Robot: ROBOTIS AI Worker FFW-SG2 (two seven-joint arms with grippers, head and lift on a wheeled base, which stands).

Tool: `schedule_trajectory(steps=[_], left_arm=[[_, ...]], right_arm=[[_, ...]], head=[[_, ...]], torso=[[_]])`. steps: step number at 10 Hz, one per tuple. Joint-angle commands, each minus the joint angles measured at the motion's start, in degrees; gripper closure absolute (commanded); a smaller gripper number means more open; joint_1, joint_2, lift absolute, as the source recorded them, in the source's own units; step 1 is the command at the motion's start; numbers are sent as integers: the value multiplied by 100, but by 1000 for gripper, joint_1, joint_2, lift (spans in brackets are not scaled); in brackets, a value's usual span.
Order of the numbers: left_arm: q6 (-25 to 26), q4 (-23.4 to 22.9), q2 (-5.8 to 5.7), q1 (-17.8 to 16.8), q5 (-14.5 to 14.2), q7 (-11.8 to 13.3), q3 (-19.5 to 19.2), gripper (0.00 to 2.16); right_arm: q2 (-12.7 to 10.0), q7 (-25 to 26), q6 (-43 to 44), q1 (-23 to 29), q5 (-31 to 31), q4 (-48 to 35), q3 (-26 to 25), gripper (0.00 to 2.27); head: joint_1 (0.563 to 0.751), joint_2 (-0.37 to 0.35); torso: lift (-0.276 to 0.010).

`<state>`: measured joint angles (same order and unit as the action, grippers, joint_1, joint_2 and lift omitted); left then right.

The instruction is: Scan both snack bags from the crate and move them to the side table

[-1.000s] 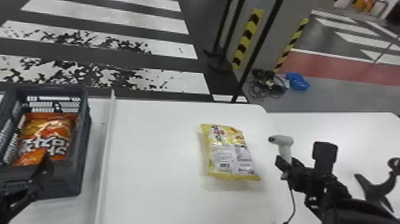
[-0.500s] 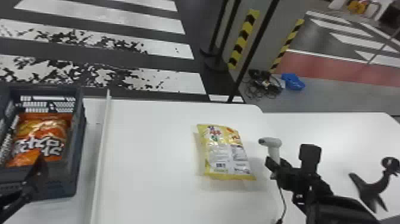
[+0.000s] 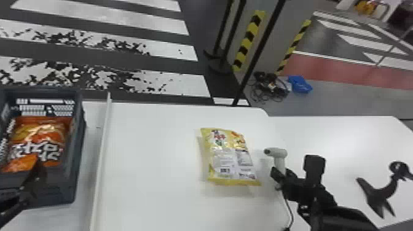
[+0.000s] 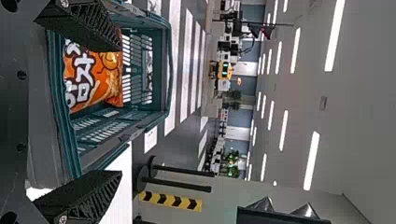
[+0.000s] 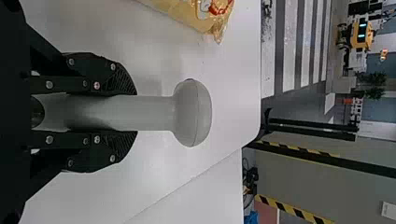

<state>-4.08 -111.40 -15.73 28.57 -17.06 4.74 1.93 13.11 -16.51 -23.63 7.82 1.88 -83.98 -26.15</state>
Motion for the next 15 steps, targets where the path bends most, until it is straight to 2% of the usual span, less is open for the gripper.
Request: schedule_trajectory(steps=[1,5,7,8,9,10,13,14,15], left_arm=[[0,13,0,-1,-7,0,10,60],[-18,13,-9,8,-7,0,10,60],[-18,4,-9,17,-7,0,10,60],[-18,4,-9,17,-7,0,10,60],[-18,4,-9,25,-7,9,10,60],[-18,4,-9,25,-7,9,10,60],[0,-5,-9,34,-7,0,10,63],[-18,-5,-9,25,-7,0,1,63],[0,-5,-9,25,-7,0,10,63]], right_arm=[[42,-2,64,-9,6,127,40,2240],[68,-19,82,-9,6,224,49,2229],[60,25,170,26,23,233,31,1966],[51,42,257,61,41,206,22,1544],[33,60,293,114,41,118,14,660],[16,77,328,158,41,4,14,124],[-195,227,293,571,331,-945,-127,66],[-213,174,205,729,542,-1288,-118,66],[-213,-90,-112,747,867,-1446,-136,66]], head=[[695,-350],[695,-350],[695,-350],[695,-350],[695,-350],[695,-350],[695,-350],[695,-350],[695,-350]], torso=[[-99],[-99],[-99],[-99],[-99],[-99],[-99],[-99],[-99]])
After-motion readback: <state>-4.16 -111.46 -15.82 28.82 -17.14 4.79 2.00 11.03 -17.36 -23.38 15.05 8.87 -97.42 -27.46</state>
